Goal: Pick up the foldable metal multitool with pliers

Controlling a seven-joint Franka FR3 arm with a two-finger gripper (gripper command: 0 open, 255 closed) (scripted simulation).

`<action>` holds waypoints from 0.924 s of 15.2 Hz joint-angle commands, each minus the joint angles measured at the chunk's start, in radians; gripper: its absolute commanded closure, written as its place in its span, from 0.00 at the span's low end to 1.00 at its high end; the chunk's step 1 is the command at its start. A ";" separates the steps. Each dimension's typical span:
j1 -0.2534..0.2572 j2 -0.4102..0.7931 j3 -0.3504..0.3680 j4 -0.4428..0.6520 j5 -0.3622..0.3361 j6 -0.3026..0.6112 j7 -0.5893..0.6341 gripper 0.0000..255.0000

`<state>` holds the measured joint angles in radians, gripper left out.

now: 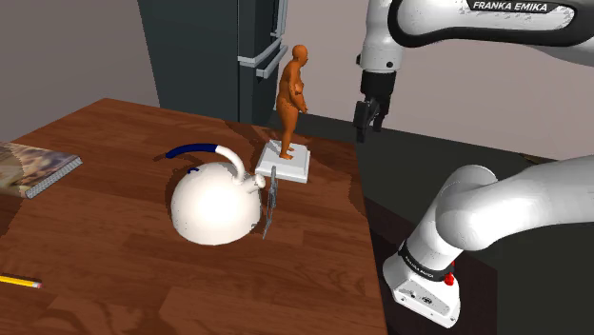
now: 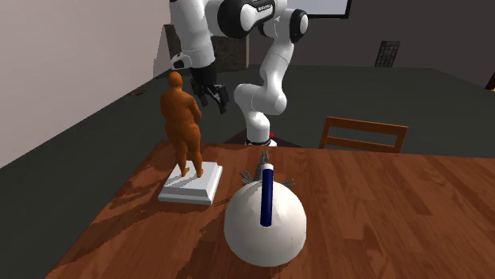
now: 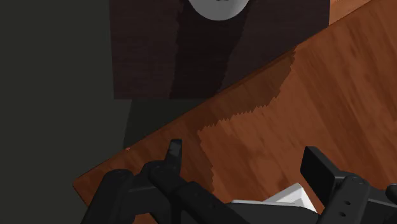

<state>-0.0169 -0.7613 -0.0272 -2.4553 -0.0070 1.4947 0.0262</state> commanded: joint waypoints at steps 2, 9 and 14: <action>-0.004 -0.016 0.028 -0.013 0.029 0.004 0.064 0.00; -0.035 -0.056 0.243 -0.049 0.234 0.075 0.512 0.00; -0.074 -0.005 0.408 -0.014 0.352 0.165 0.828 0.00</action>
<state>-0.0817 -0.7754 0.3470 -2.4714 0.3209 1.6363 0.7827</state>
